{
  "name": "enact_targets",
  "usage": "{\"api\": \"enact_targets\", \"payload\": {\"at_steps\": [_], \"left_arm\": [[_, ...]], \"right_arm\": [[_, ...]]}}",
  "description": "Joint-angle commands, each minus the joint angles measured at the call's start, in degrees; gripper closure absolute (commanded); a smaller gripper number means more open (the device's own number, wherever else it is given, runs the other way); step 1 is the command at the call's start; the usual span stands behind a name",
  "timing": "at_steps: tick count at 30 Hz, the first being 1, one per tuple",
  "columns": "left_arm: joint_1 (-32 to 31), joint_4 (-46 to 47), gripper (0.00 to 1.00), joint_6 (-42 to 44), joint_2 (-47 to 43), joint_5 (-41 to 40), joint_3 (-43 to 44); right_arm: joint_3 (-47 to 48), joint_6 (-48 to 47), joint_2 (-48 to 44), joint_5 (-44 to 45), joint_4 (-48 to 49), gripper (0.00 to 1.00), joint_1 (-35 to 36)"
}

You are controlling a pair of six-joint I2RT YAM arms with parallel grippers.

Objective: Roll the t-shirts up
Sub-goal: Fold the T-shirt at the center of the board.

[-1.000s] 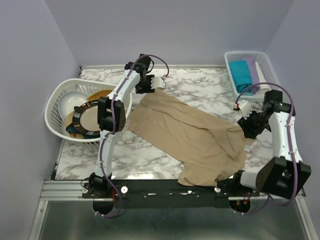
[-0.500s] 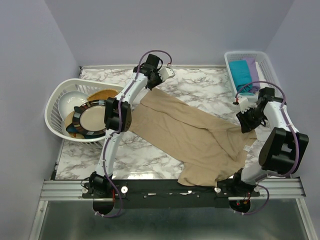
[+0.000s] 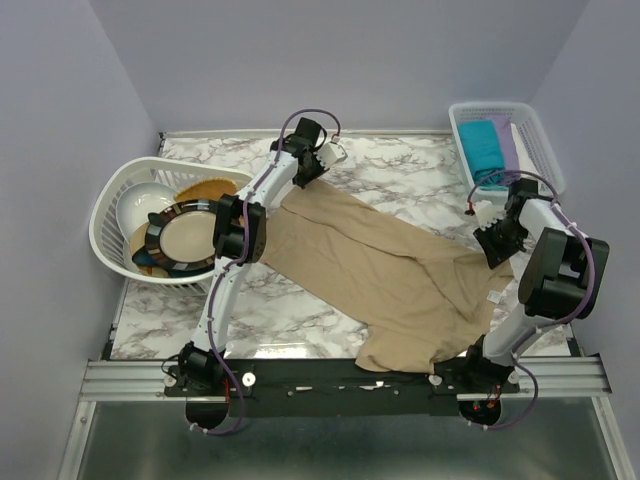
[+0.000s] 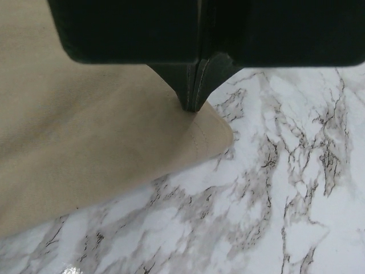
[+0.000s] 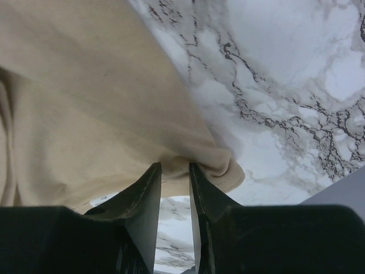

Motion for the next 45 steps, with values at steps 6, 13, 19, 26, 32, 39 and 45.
{"api": "enact_targets", "payload": {"at_steps": [6, 13, 19, 26, 32, 39, 45], "left_arm": [[0.82, -1.41, 1.0, -2.13, 2.09, -4.19, -0.58], [0.99, -2.72, 1.0, -3.28, 2.18, -4.46, -1.19], [0.99, -0.62, 1.0, -5.56, -0.1, -4.45, -2.95], [0.99, 6.92, 0.9, -10.75, -10.11, -1.4, -6.89], [0.73, 1.97, 0.95, -8.82, -8.56, 3.8, -5.25], [0.64, -3.17, 1.0, -9.43, -5.38, 7.67, -2.5], [0.73, -4.31, 1.0, -13.55, -3.63, 7.76, -3.04]], "right_arm": [[5.06, 1.87, 6.98, 8.17, 4.52, 0.69, -4.69], [9.65, 1.96, 10.59, 8.7, 3.2, 0.69, -9.88], [11.14, 4.6, 10.51, 6.59, 1.97, 0.66, -9.88], [11.14, 5.04, 0.67, -1.92, -0.91, 0.61, -9.18], [9.91, 4.43, -0.22, -4.66, -1.03, 0.58, -5.93], [9.83, -0.83, 3.21, -2.91, 0.83, 0.81, -3.47], [4.65, -6.82, 4.26, 2.1, 5.74, 0.85, -0.65]]}}
